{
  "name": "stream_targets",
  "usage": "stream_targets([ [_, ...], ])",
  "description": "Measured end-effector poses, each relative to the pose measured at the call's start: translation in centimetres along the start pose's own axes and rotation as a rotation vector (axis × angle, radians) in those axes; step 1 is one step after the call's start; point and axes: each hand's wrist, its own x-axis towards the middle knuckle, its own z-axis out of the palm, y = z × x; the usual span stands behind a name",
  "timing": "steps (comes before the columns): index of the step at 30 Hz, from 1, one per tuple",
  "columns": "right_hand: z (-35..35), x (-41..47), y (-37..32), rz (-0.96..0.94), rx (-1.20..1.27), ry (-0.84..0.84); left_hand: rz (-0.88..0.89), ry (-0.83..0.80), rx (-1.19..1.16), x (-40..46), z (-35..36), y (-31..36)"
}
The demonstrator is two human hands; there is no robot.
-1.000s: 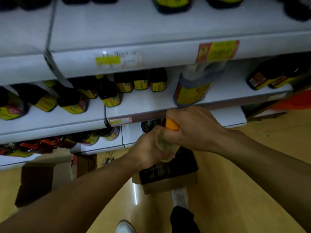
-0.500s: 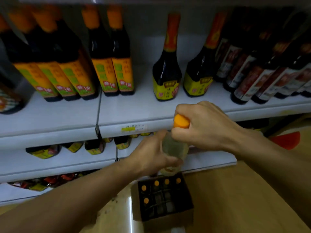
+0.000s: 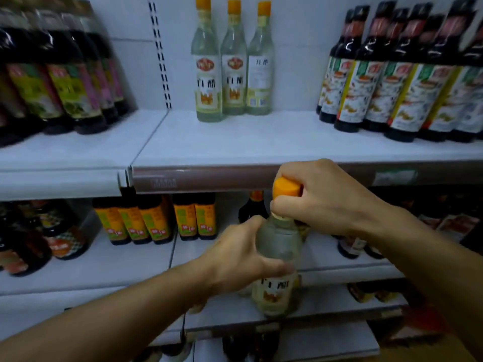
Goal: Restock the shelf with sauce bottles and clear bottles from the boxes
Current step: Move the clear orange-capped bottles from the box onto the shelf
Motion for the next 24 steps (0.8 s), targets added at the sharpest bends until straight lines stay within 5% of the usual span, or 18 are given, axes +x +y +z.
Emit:
stream_targets([
  [17,-13.4,7.5,-0.5,-0.201,0.307,0.277,0.188,0.301,0.059,3.5,-6.3,14.7],
  [24,-17.4,10.7,-1.3,-0.269,0.354,0.352,0.298,0.288,-0.049,5.2,-8.1,18.6],
])
